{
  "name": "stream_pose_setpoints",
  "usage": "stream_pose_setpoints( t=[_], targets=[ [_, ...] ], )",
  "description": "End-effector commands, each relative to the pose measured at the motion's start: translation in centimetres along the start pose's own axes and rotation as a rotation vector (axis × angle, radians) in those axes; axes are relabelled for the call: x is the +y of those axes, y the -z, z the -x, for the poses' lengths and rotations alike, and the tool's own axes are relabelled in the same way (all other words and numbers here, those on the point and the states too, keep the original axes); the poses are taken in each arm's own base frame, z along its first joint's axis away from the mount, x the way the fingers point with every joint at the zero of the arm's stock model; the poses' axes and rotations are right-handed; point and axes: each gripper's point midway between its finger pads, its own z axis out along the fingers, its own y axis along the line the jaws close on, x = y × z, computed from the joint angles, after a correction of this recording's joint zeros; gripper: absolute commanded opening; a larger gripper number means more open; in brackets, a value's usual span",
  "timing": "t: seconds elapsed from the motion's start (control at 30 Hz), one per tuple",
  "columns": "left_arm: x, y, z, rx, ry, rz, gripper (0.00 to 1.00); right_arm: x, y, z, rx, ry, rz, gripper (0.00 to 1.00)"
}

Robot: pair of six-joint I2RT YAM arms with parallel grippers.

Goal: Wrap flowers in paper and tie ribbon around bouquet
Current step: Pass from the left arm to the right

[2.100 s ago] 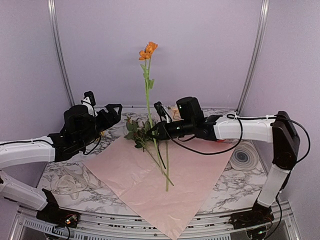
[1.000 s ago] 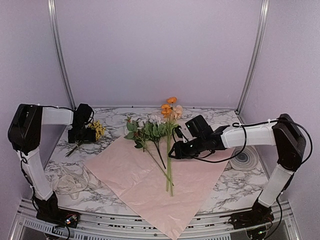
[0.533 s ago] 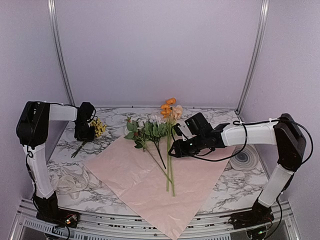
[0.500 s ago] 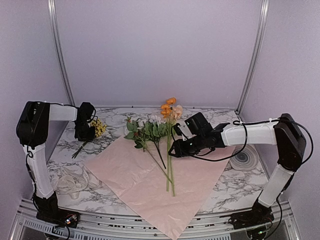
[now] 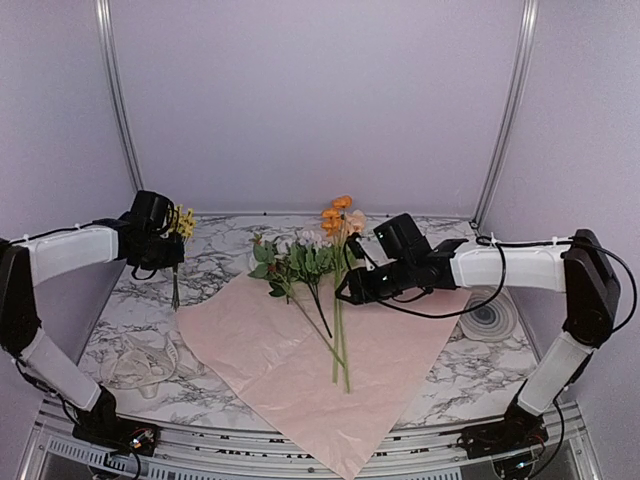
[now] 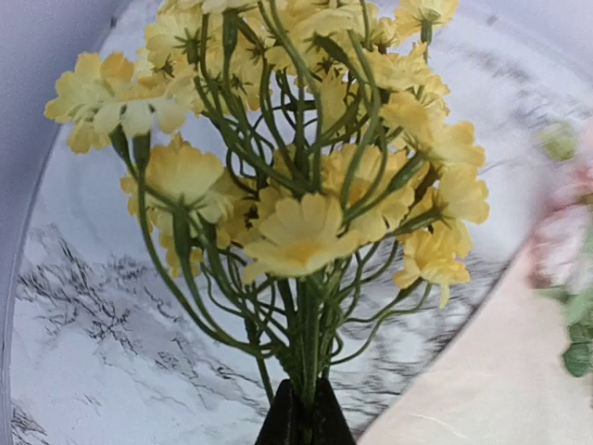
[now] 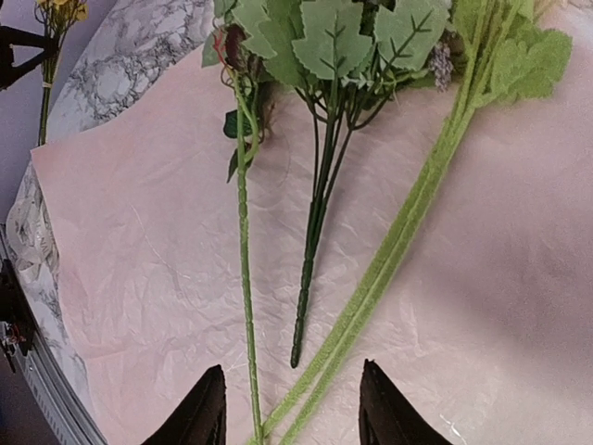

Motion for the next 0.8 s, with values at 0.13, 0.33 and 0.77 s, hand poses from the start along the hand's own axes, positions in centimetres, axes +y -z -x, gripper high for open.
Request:
stream_pose_setpoints(
  t=[0.13, 0.33, 0.77],
  targets=[
    [-14.3, 19.6, 6.0, -0.633, 0.106, -0.637, 0.00, 12.5, 5.5, 5.7, -0.287, 0.350, 0.327, 0.47],
    [-20.6, 25.3, 1.9, -0.656, 0.173, -1.003, 0.00, 20.4, 7.0, 5.7, -0.307, 0.430, 0.630, 0.55],
    [-25.5, 27.4, -1.1, -0.585, 0.206, -1.230, 0.00, 19.2, 3.6, 5.8, -0.271, 0.333, 0.542, 0.01]
  ],
)
